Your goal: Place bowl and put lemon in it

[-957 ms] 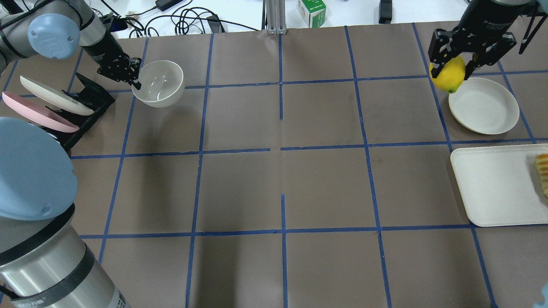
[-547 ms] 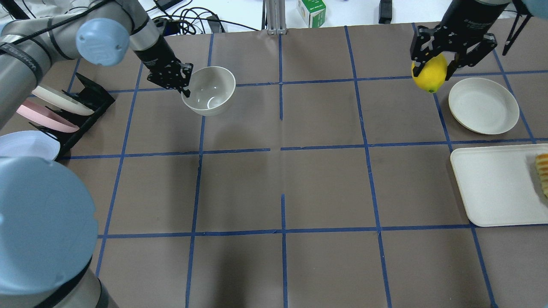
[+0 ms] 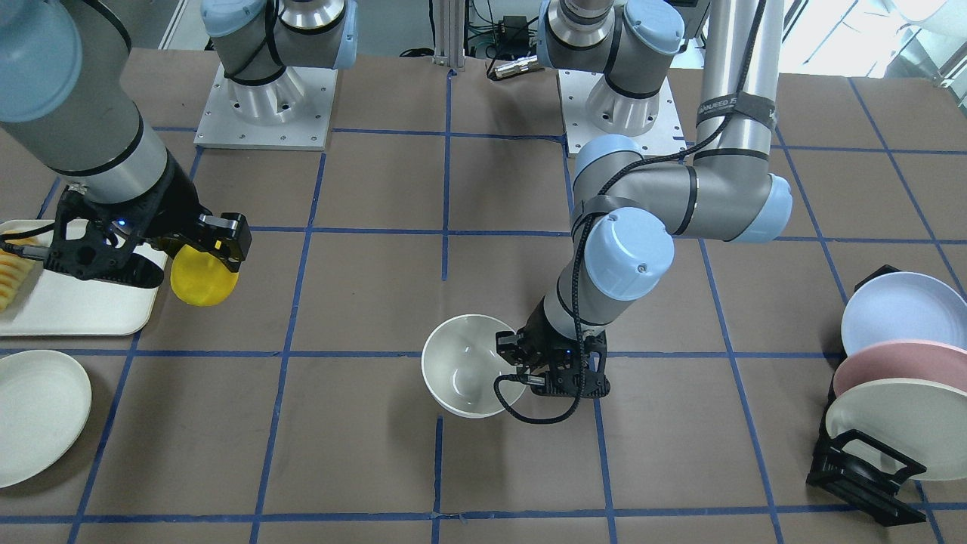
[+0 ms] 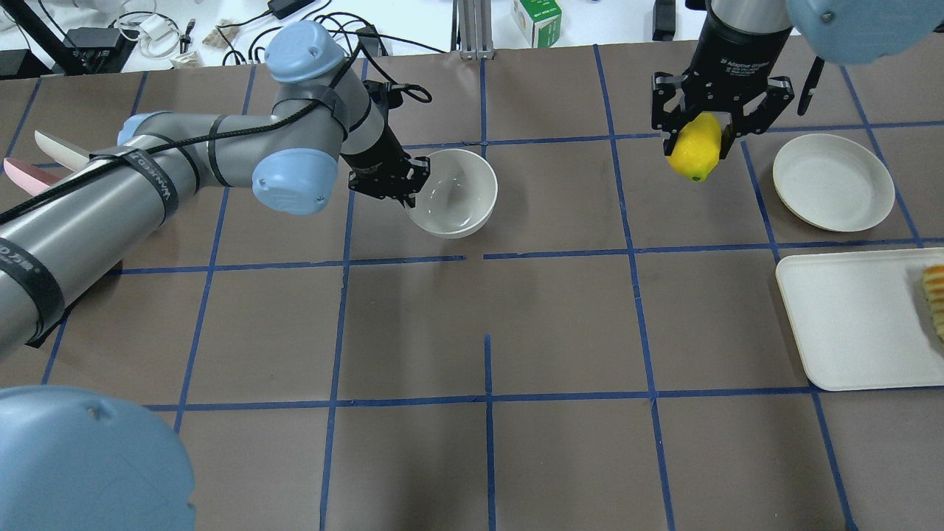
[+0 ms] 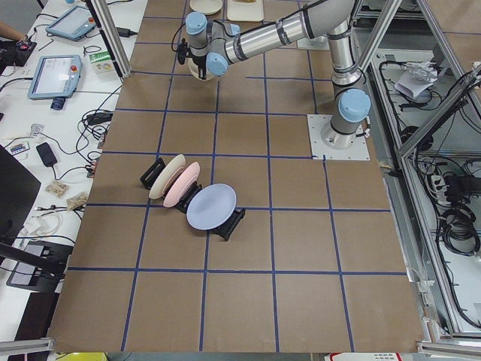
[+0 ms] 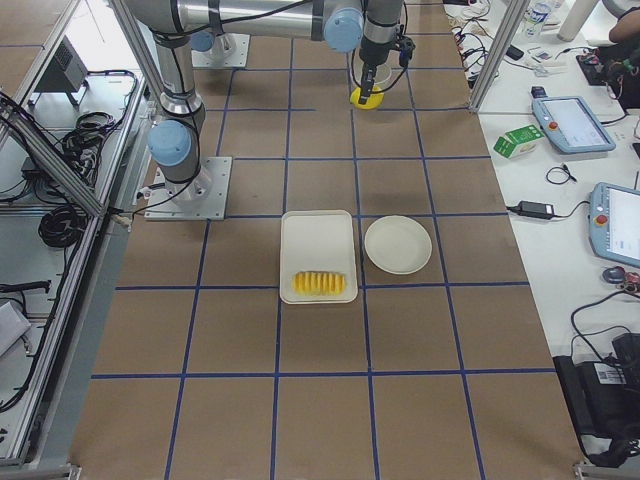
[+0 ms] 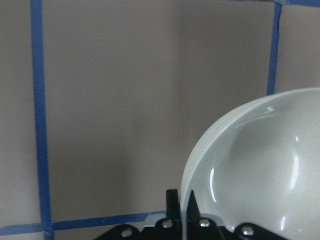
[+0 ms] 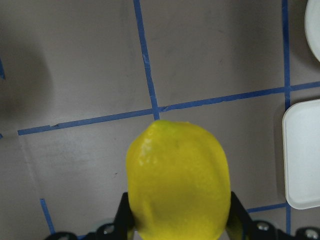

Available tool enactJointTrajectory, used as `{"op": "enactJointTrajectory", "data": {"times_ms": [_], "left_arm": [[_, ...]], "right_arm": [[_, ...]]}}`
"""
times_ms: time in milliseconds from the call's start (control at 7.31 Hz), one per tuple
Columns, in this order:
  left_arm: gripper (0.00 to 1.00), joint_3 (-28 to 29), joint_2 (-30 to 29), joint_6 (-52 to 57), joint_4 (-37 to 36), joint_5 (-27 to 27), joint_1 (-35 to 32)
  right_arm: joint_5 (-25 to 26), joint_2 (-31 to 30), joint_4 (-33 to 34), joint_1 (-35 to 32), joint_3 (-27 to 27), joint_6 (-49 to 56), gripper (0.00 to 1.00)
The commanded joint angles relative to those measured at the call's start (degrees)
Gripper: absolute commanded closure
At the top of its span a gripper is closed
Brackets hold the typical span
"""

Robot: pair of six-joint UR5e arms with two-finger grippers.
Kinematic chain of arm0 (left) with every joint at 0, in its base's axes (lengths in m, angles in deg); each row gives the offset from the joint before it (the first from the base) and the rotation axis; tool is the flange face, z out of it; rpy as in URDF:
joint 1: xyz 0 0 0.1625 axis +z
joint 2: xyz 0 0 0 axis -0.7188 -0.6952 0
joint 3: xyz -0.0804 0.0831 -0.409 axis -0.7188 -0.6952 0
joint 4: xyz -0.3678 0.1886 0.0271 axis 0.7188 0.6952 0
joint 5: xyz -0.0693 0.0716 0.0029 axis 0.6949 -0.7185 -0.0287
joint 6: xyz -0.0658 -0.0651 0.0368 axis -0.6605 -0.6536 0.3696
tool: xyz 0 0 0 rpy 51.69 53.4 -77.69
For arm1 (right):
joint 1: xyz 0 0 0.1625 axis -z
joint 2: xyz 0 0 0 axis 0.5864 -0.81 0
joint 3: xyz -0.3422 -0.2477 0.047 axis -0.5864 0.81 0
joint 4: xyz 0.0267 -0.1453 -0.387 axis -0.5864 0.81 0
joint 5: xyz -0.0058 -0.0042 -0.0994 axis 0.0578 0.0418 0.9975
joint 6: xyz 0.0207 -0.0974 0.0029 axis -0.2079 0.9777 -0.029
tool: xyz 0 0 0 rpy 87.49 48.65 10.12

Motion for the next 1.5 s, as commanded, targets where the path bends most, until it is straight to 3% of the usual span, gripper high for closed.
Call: {"op": "enactJointTrajectory", "data": {"times_ms": [0, 547, 684, 821, 1094, 1368], "left_arm": [[1.0, -2.02, -0.76, -4.39, -2.32, 0.27, -1.87], [1.0, -2.11, -0.59, -6.36, -2.15, 0.01, -4.87], [0.88, -2.37, -0.59, -6.27, -1.71, -0.17, -4.95], [0.37, -3.25, -0.59, -6.1, -2.06, -0.17, -4.69], [0.15, -3.35, 0.38, -5.22, -1.71, -0.61, -3.82], [0.04, -2.29, 4.4, -3.39, 1.78, -4.1, -0.67]], "right_arm": [[0.02, 0.01, 1.0, -0.71, -1.25, -1.33, 1.0], [-0.51, 0.36, 3.71, -3.07, -0.98, -5.27, 1.0], [-0.94, 0.62, 5.3, -4.04, -0.98, -5.8, 1.0], [-0.43, 2.1, 5.57, -4.57, -1.59, -6.07, 1.0], [-1.12, 5.09, 9.32, -8.59, -1.24, -8.35, 1.0], [-1.12, 8.0, 13.47, -13.7, -0.98, -13.36, 1.0]]}}
